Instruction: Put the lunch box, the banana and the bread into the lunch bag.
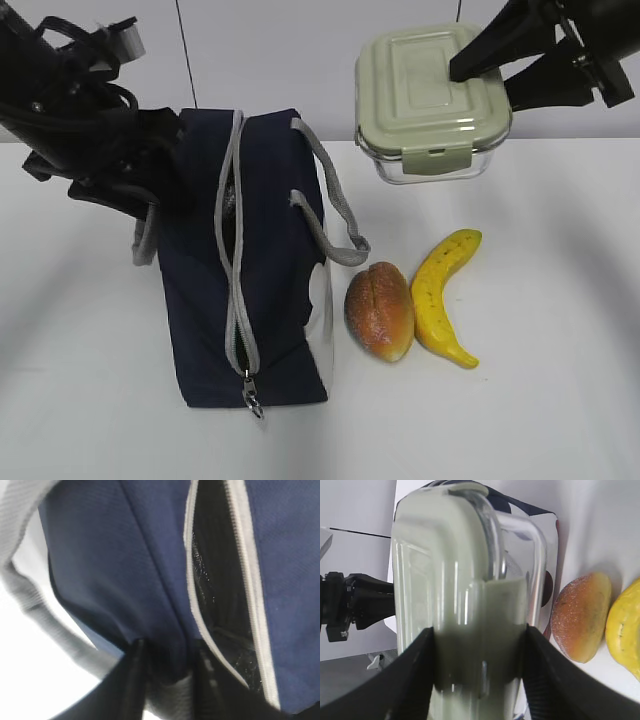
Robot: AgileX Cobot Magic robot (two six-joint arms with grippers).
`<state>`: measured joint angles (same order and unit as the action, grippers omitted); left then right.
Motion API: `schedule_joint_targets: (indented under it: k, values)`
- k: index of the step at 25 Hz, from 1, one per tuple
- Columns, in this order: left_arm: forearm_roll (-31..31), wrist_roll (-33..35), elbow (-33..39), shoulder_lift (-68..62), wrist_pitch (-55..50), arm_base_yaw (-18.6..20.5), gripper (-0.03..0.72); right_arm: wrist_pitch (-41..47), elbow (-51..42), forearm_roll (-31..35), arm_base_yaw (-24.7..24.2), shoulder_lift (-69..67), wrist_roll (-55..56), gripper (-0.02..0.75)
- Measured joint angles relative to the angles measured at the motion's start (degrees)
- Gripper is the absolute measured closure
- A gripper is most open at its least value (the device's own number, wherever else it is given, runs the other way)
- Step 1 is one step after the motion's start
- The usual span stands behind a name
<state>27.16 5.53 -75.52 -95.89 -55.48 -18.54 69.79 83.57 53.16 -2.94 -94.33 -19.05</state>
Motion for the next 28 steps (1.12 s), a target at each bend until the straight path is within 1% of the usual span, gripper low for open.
schedule_joint_targets:
  k: [2,3,4,5,9,16,18,20,22,27,28]
  values:
    - [0.0,1.3,0.0,-0.36,-0.03,0.0,0.569,0.0,0.0,0.0,0.46,0.0,0.12,0.356]
    - [0.28,1.87,-0.12,-0.43,-0.12,0.0,0.621,0.0,0.0,0.0,0.76,0.0,0.12,0.356]
    - [0.66,2.47,-0.12,-0.7,-0.12,0.0,0.654,0.0,0.0,0.0,1.29,0.0,0.24,0.356]
    - [1.15,2.89,-0.12,-0.68,-0.12,0.0,0.666,0.0,0.0,0.0,1.97,0.0,0.24,0.356]
    - [4.51,5.09,-0.12,-0.68,-0.12,0.0,0.671,-0.13,0.0,0.0,5.4,0.0,0.34,0.356]
    - [14.89,10.97,-0.12,-0.68,-0.26,0.0,0.673,-4.53,0.64,0.45,10.21,-0.82,0.34,0.356]
    - [16.4,11.83,-0.12,-0.68,-0.55,0.0,0.673,-5.7,0.94,0.67,11.24,-1.93,0.34,0.356]
    - [16.64,12.11,-0.12,-0.68,-1.1,0.0,0.673,-6.6,1.02,0.25,12.13,-3.19,0.34,0.356]
    - [16.64,12.34,-0.12,-0.68,-1.45,0.0,0.673,-7.51,1.16,-1.18,12.37,-4.63,0.47,0.357]
    - [17.14,12.94,-0.12,-0.68,-1.98,0.0,0.673,-11.04,1.34,-10.96,12.48,-9.04,3.35,0.357]
    - [17.27,13.04,-0.12,-0.68,-2.11,0.0,0.673,-11.63,1.47,-11.67,12.48,-9.85,3.59,0.357]
